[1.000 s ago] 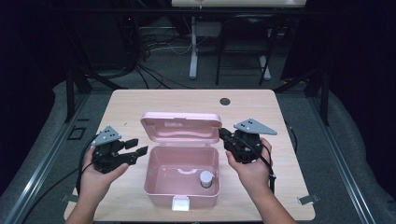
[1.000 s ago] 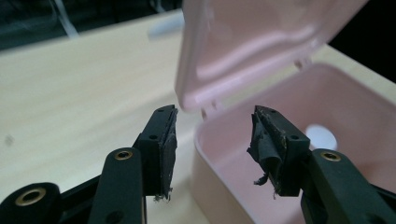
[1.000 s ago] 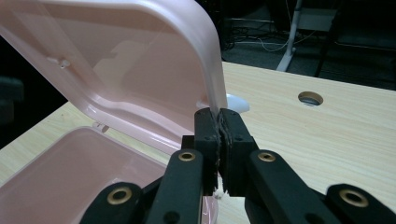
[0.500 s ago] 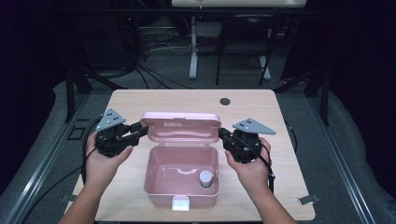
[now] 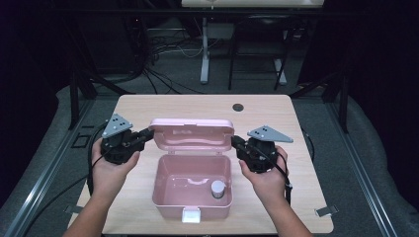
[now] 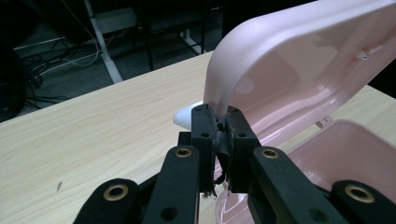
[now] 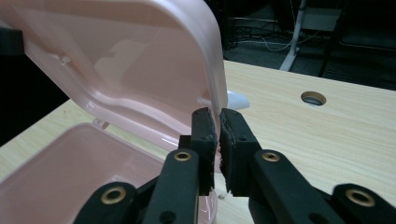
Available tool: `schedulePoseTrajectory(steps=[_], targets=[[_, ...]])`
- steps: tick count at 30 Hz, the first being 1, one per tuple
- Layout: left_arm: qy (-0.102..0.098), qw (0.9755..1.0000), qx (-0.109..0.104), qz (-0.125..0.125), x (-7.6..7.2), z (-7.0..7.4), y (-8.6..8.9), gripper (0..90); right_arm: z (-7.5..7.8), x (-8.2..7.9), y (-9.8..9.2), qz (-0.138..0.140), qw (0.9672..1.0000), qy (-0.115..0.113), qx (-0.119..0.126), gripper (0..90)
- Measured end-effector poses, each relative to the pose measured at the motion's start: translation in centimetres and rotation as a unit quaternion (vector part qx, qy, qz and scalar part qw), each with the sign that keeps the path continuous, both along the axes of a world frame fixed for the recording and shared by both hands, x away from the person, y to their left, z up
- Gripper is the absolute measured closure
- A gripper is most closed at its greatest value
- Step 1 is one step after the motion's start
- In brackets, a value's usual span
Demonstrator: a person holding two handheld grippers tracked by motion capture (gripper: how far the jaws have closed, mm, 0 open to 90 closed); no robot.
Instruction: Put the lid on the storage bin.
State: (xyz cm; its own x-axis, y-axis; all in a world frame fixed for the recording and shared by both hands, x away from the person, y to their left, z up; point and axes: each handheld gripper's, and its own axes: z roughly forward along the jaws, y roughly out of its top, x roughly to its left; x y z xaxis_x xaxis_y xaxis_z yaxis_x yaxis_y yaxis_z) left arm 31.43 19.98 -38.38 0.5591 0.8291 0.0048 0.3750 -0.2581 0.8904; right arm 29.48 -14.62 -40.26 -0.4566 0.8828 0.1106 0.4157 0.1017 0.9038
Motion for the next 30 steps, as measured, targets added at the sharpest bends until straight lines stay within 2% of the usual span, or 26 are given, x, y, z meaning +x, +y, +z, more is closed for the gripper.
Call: schedulePoseTrajectory(steps=[2, 12, 17, 30], targets=[[0.0, 1.0, -0.002, -0.002, -0.2, 0.0, 0.0, 84.9, -0.2, -0.1, -0.2, 0.002, 1.0, 0.008, -0.004, 83.1], [0.0, 1.0, 0.001, -0.007, -1.3, -0.1, 0.2, 85.4, -0.3, -0.6, -1.5, 0.001, 0.9998, 0.014, 0.012, 80.9], [0.005, 0.9999, -0.005, -0.011, -1.5, -0.1, 0.3, 85.2, -0.6, -0.8, -1.6, -0.001, 0.9998, 0.014, 0.014, 80.3], [0.017, 0.9997, -0.004, -0.019, -2.2, 0.0, 0.5, 84.8, -0.9, -1.0, -1.6, 0.003, 0.9994, 0.026, 0.022, 79.2]])
